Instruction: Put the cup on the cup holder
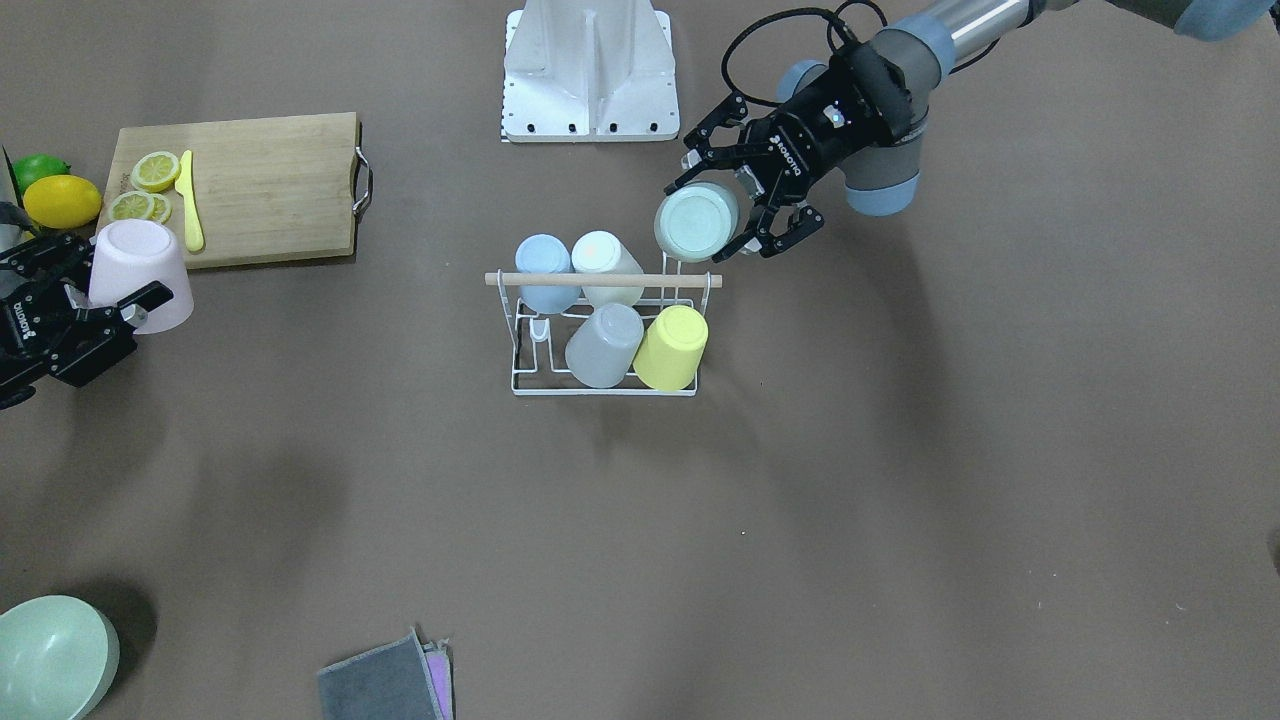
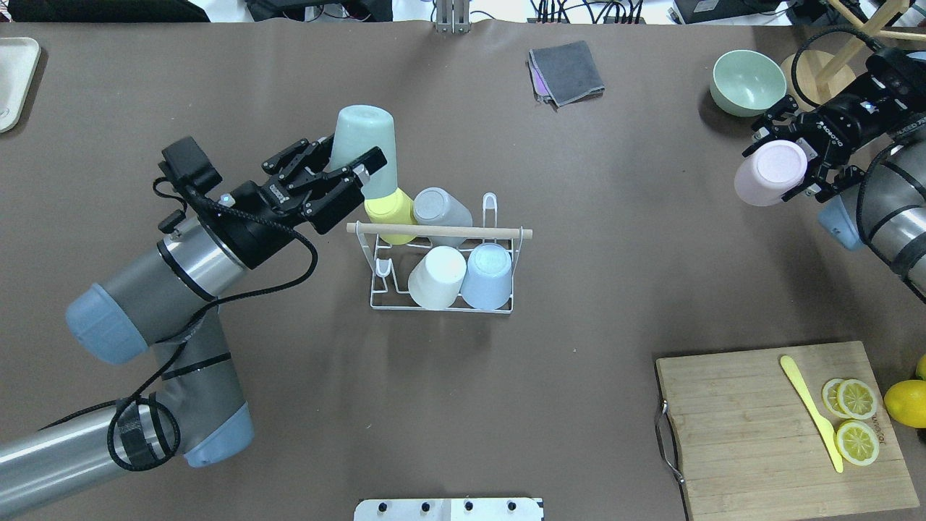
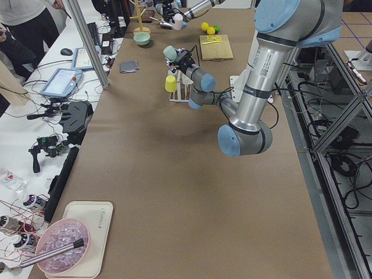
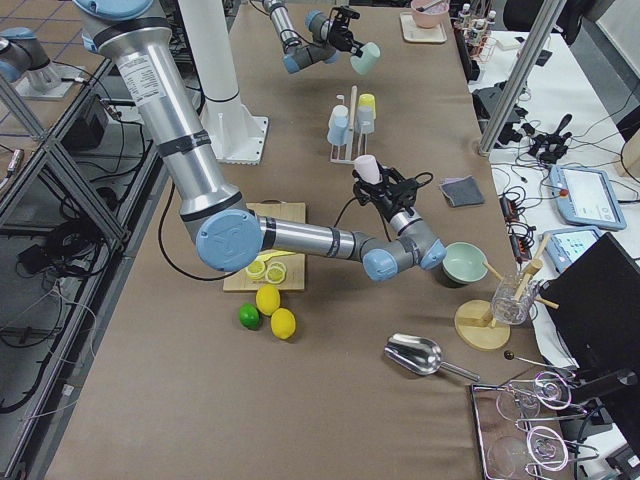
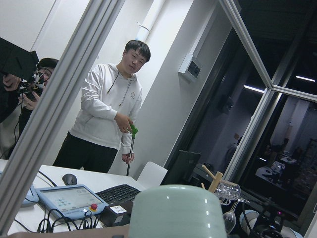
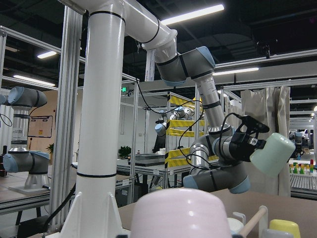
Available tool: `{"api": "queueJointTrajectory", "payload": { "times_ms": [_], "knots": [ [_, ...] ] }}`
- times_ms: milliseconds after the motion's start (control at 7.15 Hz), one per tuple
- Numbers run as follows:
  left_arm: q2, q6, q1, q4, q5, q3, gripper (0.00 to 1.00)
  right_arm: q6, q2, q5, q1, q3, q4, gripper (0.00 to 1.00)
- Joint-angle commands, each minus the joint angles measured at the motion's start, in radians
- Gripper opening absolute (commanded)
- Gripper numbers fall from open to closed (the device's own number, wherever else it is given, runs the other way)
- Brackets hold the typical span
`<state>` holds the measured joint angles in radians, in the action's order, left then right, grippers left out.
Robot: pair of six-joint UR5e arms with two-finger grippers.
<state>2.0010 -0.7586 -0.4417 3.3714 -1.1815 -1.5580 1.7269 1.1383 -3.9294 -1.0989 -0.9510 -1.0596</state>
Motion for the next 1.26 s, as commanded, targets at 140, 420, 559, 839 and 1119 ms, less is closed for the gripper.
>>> {"api": "queueJointTrajectory", "payload": {
  "times_ms": [140,420,559,839,1119],
  "knots": [
    [-0.016,0.064,0.079,0.089,0.036,0.055,0.00,0.122,-0.083,-0.034,0.057,0.069,-0.056,0.31],
    [-0.037,0.087,0.103,0.150,0.036,0.079,0.00,0.120,-0.121,-0.048,0.100,0.081,-0.071,0.30],
    [-0.038,0.087,0.104,0.166,0.036,0.097,0.00,0.122,-0.147,-0.060,0.114,0.096,-0.098,0.30],
    [-0.038,0.097,0.113,0.166,0.039,0.102,0.00,0.123,-0.172,-0.050,0.116,0.098,-0.118,0.28],
    [-0.036,0.111,0.133,0.166,0.039,0.108,0.00,0.123,-0.225,-0.012,0.125,0.113,-0.157,0.28]
  ]
}}
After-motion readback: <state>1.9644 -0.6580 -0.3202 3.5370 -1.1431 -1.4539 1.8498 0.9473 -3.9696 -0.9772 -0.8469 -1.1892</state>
